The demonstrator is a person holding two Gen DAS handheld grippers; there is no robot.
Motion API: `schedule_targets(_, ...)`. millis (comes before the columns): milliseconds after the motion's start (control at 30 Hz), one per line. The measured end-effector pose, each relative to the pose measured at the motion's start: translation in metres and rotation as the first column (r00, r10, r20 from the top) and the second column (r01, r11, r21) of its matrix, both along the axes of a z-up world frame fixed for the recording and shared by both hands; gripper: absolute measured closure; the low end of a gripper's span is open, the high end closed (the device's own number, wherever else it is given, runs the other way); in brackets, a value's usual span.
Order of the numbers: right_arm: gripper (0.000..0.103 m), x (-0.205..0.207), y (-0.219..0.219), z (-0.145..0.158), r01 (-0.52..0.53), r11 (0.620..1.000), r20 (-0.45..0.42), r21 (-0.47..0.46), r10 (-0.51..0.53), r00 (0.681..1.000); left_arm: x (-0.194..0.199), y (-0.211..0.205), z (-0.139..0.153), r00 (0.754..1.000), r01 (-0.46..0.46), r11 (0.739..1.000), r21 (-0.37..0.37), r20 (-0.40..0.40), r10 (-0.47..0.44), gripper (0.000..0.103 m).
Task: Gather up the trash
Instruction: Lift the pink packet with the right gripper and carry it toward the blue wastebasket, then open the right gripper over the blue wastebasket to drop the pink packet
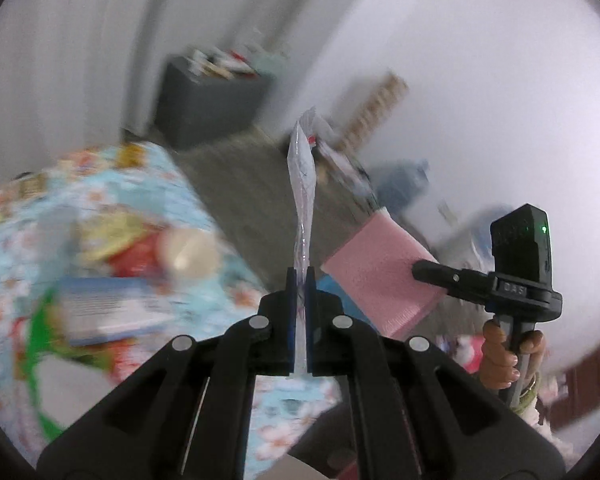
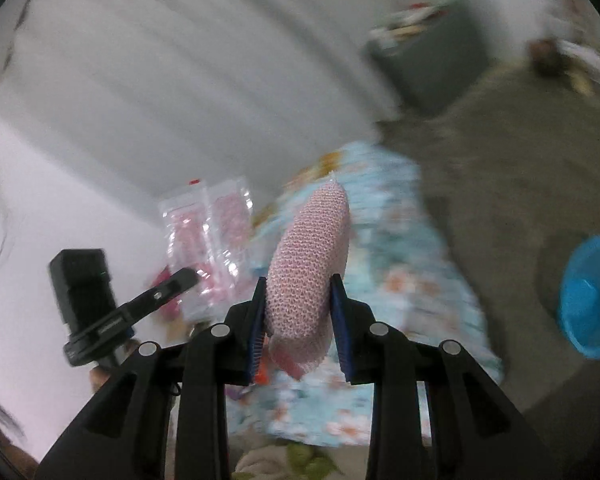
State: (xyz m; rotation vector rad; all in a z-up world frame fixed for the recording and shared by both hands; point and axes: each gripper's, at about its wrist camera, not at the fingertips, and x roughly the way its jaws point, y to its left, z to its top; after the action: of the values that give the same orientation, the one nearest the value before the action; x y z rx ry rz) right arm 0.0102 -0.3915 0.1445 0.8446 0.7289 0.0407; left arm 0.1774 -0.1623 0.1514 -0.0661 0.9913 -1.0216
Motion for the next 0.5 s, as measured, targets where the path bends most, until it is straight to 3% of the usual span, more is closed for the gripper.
schedule_targets(100,0.073,-0.044,-0.043,-0.023,0.157,0.988,-0.041,0.0,-0.157,0.987,-0.014,-0.059,-0.018,0.994,0.109,0.993,0.048,-0.02,-0.108,0.101)
schedule_targets(200,0.073,-0.082,-0.085,-0.056,0.308,0.951,-0.09,0.017,-0.306,0.948,-0.031,-0.121,-0.036,0.979,0.201,0.975,0.089,-0.051,-0.198,0.101)
schedule_targets(400,0.073,-0.122,-0.15,-0.126,0.49,0.87,-0.183,0.062,-0.473,0.862,-0.06,-0.229,-0.09,0.944,0.328,0.925,0.191,-0.11,-0.312,0.101)
schedule_targets(500,0.073,-0.13,-0.18,-0.16,0.554,0.829,-0.23,0.077,-0.526,0.819,-0.075,-0.279,-0.13,0.92,0.389,0.888,0.245,-0.144,-0.364,0.101)
